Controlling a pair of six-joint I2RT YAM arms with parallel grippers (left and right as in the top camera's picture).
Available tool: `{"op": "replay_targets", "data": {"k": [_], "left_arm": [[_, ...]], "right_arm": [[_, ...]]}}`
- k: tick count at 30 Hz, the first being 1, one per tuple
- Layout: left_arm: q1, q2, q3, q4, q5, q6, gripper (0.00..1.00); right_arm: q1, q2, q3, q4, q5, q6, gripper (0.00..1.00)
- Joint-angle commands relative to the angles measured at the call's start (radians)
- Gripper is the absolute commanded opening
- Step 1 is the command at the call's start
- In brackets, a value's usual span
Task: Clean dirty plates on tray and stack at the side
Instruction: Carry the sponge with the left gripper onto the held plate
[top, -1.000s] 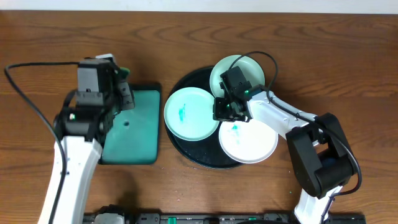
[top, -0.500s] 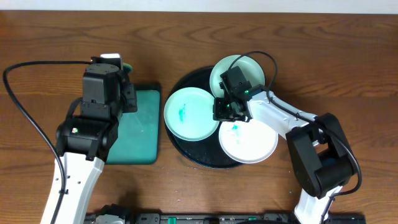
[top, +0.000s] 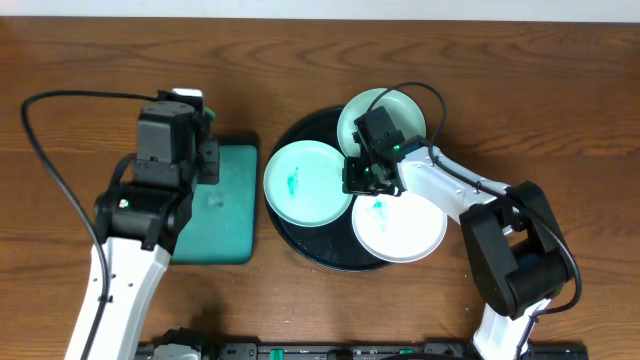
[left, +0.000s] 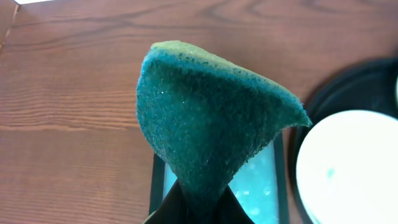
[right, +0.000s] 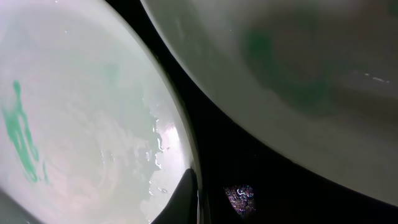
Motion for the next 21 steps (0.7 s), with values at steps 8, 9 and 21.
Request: {"op": "replay_targets", "data": {"k": [8,9,21], "left_arm": [[-0.003,0.188,0.001,-0.037,0.035,-0.151,0.07],[-0.003,0.207,0.001,-0.046,0.056,-0.179,0.07],[0.038,0.346,0.001,-0.135,0.14,-0.301,0.07]], "right_arm": [[0.011,0.028,-0.027,-0.021,0.024,-0.022,0.01],[0.011,0.028,-0.027,-0.021,0.024,-0.022,0.01],[0.011,0.028,-0.027,-0.022,0.024,-0.022,0.01]]}}
